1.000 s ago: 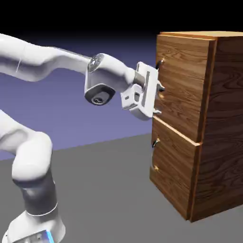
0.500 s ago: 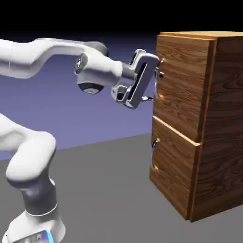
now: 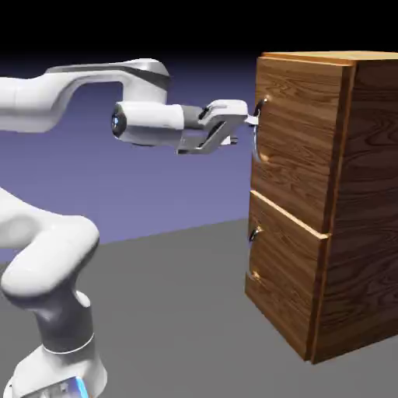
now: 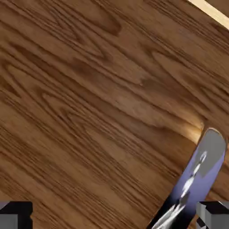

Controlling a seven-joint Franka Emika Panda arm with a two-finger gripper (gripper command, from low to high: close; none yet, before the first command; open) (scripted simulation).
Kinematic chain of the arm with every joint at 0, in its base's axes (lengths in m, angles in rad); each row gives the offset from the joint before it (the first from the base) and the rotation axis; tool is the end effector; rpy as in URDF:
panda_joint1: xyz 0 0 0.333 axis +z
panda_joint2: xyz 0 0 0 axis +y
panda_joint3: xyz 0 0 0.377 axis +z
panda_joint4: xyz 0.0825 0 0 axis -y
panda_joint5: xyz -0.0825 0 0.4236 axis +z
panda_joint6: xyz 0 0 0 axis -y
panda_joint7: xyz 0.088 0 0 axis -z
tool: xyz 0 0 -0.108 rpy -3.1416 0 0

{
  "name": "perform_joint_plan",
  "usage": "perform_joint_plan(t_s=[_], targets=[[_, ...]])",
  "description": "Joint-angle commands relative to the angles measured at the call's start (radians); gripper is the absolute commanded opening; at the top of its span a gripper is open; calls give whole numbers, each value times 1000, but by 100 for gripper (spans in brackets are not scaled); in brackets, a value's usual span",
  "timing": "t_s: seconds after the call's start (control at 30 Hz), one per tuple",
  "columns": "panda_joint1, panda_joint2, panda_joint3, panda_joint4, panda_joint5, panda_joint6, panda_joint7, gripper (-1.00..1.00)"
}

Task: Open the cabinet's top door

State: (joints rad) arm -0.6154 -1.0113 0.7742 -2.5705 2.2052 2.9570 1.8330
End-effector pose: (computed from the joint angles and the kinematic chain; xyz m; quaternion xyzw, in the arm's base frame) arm 0.3302 0.0738 0.5842 0.1185 0.7382 0.0796 0.6593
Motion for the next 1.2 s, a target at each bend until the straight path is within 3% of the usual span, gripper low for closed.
perform_joint_plan(t_s=[0.0, 0.3, 0.53, 0.57, 1.17], targets=[[-12, -9, 15, 5, 44, -2, 22, 0], [-124, -87, 153, 47, 435, -16, 215, 0], [-310, -25, 251, 162, 501, -77, 208, 0], [-310, -25, 251, 162, 501, -77, 208, -100], [151, -129, -342, -272, -68, -561, 292, -100]])
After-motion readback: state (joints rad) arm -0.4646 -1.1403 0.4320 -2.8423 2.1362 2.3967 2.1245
